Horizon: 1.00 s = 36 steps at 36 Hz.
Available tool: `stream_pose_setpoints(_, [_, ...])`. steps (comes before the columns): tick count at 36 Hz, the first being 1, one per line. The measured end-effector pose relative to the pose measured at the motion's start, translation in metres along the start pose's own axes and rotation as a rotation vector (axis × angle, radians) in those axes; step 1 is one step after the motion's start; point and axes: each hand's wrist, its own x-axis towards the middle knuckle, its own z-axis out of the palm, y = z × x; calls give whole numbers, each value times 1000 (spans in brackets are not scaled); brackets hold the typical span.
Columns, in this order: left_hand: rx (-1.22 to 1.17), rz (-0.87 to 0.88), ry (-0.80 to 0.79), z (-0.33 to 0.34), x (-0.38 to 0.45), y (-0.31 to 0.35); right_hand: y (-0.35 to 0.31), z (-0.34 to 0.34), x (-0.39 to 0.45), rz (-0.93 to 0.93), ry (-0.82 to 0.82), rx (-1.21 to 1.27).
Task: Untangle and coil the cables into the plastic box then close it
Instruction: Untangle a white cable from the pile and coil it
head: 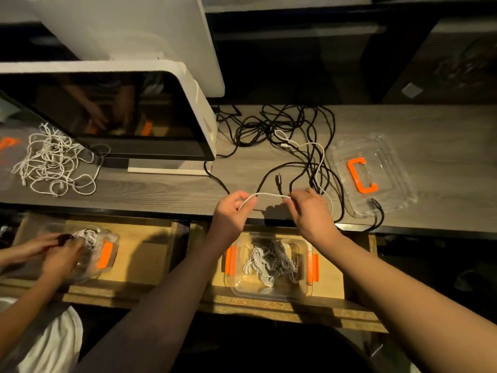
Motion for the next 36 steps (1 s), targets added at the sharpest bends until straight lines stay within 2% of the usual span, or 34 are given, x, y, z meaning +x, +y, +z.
stream_pose_setpoints(4, [-47,-46,-20,-5,-11,7,-15,-18,-19,34,28,201])
stream_pose_setpoints(10, [-475,-53,65,-9,-32,30,-48,-36,-52,38,-46,338])
stream_pose_setpoints(13, [-667,-130,108,-7,-39,40,-64,-41,-65,70,-38,412])
stream_pose_setpoints(17, [-754,-219,4,-7,-51,46,-84,-41,-80,61,-28,417])
stream_pose_setpoints(20, [-639,-271,-125,-12,-60,49,-100,-37,-93,74,-65,450])
stream_pose_setpoints(23, [-209,-272,-207,-14,-64,53,-107,-29,-102,48,-52,362])
stream_pose_setpoints(26, [125,-139,-171,-16,-66,56,-112,-33,-109,70,32,371])
stream_pose_setpoints(30, [212,-36,-132,-21,-71,59,-118,-47,-115,75,111,380])
stream_pose_setpoints(32, [116,-44,-165,-22,-72,63,-120,-53,-115,68,107,379])
stream_pose_setpoints(36, [-495,-204,-283,-22,-73,71,-118,-59,-115,68,81,380])
